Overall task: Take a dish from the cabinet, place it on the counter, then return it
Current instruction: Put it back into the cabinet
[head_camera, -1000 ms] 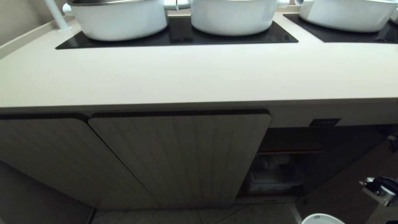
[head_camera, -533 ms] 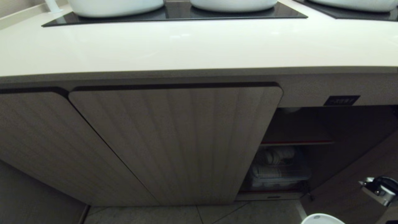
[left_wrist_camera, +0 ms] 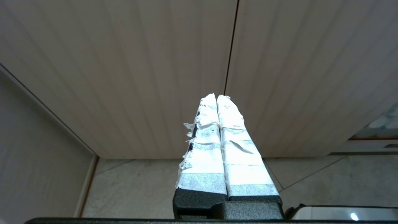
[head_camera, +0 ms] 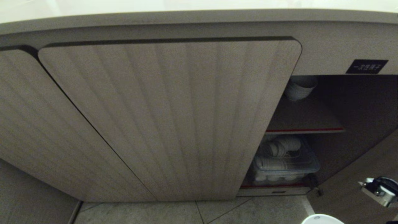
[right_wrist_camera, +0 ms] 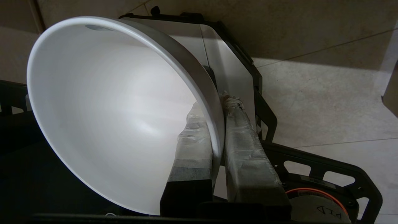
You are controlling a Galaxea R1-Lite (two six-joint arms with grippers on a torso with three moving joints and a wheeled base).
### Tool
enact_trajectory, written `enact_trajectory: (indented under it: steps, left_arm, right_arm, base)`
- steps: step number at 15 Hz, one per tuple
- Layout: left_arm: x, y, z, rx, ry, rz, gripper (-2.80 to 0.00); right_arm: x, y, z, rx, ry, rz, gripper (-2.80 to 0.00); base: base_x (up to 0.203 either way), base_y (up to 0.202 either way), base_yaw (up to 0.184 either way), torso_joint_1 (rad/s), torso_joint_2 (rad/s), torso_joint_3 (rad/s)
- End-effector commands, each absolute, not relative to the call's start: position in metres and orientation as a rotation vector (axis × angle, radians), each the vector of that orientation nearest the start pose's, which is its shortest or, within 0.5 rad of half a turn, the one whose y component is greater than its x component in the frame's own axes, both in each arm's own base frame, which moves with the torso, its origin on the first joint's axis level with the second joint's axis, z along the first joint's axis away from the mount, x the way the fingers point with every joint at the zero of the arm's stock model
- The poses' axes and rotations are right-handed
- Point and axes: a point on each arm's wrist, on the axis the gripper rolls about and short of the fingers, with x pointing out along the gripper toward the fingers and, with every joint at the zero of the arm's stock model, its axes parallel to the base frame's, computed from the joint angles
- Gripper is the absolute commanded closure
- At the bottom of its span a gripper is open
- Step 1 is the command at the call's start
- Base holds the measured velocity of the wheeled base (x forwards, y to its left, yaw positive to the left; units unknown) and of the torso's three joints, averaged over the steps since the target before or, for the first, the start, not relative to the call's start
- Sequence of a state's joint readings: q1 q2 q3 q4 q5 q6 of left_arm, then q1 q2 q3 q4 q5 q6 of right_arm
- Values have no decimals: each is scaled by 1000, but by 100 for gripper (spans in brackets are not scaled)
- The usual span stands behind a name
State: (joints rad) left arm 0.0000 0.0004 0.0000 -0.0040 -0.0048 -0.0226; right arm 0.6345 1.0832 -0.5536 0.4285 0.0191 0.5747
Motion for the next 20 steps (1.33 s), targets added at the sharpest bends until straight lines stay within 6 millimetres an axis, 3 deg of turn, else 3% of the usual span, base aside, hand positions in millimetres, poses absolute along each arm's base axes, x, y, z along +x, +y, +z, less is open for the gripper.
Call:
enact_trajectory:
  steps: [1,20]
  left_arm:
    - [-23,0,76,-23,-5,-5,0]
    - [-23,0,76,-23,-5,-5,0]
  right_arm:
    - [86,64,158,222,1063,312,0]
    - [87,65,158,220,1066,311,0]
  base:
    - [0,0,0,-120,447,325]
    - [0,0,0,-9,37,29]
